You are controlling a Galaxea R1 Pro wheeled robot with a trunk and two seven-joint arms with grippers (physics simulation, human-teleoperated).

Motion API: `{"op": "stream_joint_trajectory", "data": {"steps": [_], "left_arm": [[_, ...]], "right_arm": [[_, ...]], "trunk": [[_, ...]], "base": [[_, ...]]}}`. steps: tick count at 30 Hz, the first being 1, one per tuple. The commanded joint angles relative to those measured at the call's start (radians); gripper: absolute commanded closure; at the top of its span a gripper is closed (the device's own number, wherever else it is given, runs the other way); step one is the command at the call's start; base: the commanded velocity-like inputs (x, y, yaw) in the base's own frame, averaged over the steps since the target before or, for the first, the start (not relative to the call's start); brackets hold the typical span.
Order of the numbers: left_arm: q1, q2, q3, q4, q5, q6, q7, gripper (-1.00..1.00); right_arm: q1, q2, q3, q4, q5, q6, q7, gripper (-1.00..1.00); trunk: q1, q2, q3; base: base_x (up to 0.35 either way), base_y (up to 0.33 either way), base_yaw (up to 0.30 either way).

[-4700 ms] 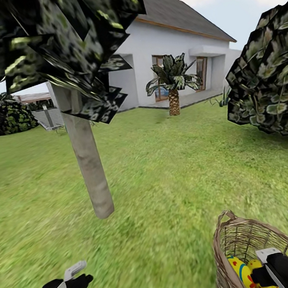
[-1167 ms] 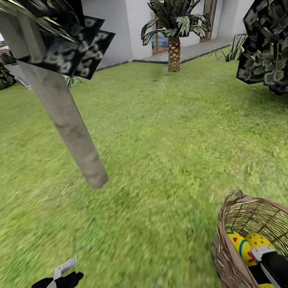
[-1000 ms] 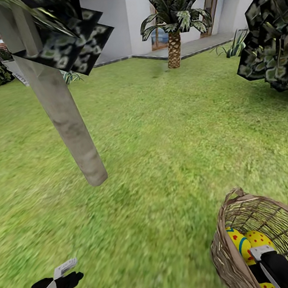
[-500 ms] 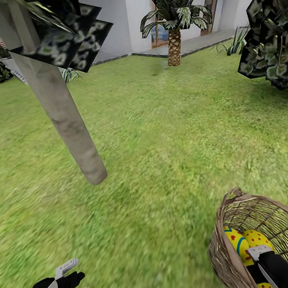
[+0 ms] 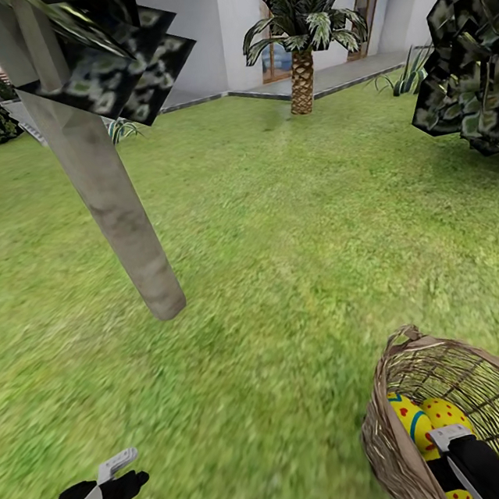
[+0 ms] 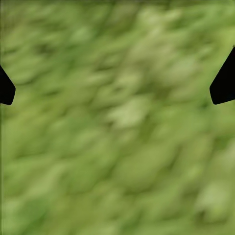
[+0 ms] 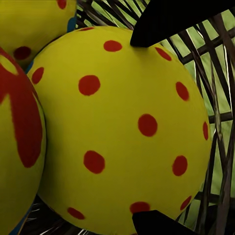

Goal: Take the three Easter eggs out of the wicker basket on the lawn in the garden, then place them on the lawn next to a single tree (choose any tree) so that all three eggs are next to the same tree and none are left in the basket.

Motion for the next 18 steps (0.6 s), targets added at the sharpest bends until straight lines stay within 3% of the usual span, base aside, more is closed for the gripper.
{"op": "stream_joint_trajectory", "data": {"steps": [1,12,18], "left_arm": [[0.0,0.0,0.007,-0.001,0.003,0.008,-0.002,-1.0],[0.0,-0.011,0.007,0.001,0.004,0.008,-0.001,-1.0],[0.0,-0.019,0.006,0.002,0.003,0.01,0.001,-1.0]], "right_arm": [[0.0,0.0,0.0,-0.001,0.004,0.005,0.007,1.0],[0.0,0.001,0.0,0.0,0.006,0.005,0.006,1.0],[0.0,0.001,0.0,0.0,0.006,0.005,0.006,1.0]], "trunk": [[0.0,0.0,-0.001],[0.0,0.0,-0.001],[-0.003,0.001,0.022]], "base": [[0.0,0.0,0.0],[0.0,0.0,0.0],[0.0,0.0,0.0]]}}
